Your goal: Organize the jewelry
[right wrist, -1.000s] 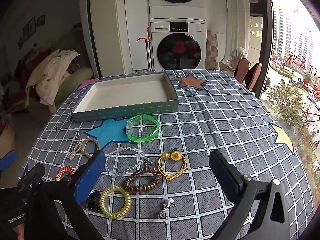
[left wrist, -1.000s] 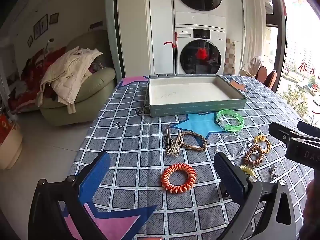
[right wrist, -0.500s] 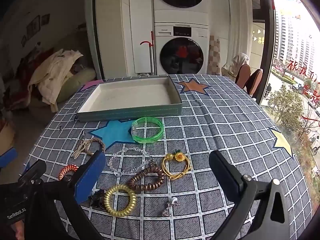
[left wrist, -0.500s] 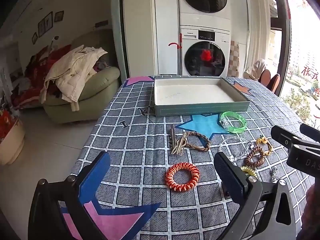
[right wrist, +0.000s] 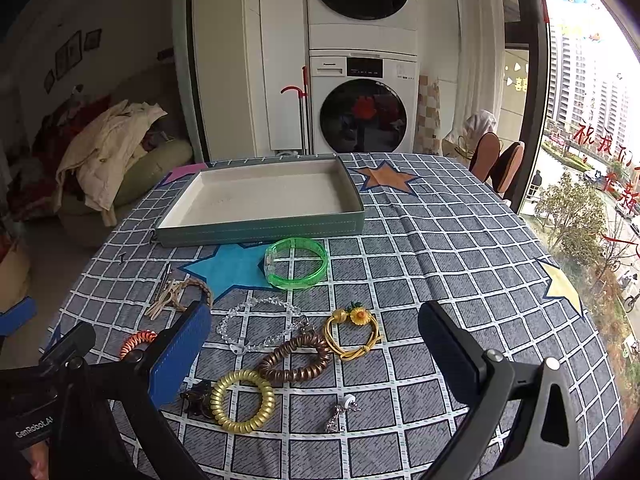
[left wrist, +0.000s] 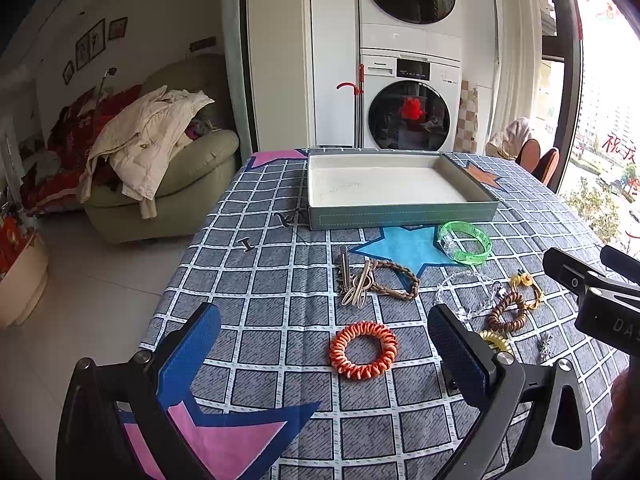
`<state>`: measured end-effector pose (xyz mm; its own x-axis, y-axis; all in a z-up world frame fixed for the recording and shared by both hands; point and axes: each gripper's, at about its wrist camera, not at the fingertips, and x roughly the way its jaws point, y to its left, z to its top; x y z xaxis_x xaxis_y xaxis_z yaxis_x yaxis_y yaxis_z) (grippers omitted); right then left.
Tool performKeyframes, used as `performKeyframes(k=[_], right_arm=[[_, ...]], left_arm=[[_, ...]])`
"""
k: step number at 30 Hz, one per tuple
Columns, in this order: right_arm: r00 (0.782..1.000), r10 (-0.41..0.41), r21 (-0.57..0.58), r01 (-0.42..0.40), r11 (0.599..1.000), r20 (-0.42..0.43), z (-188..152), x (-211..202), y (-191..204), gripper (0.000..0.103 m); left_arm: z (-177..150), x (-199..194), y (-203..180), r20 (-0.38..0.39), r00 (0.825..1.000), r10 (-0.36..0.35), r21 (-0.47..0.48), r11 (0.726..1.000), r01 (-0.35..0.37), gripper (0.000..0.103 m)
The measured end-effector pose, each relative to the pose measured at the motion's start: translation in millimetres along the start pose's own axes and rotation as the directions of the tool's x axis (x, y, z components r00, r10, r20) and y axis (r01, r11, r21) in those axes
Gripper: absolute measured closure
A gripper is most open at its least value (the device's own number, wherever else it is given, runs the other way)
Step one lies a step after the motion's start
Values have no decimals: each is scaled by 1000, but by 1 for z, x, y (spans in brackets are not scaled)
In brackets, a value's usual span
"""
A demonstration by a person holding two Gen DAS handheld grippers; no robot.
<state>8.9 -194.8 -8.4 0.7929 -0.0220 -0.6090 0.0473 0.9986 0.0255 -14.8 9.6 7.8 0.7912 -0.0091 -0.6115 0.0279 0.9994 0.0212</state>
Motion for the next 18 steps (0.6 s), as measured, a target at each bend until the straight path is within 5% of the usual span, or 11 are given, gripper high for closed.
performKeyframes(k=[18], right_arm=[[1000, 11, -6, -11, 1000, 2, 2, 4, 4, 0]], left_arm=[[0, 5, -1, -21, 1000, 0, -11, 1000, 0, 0]])
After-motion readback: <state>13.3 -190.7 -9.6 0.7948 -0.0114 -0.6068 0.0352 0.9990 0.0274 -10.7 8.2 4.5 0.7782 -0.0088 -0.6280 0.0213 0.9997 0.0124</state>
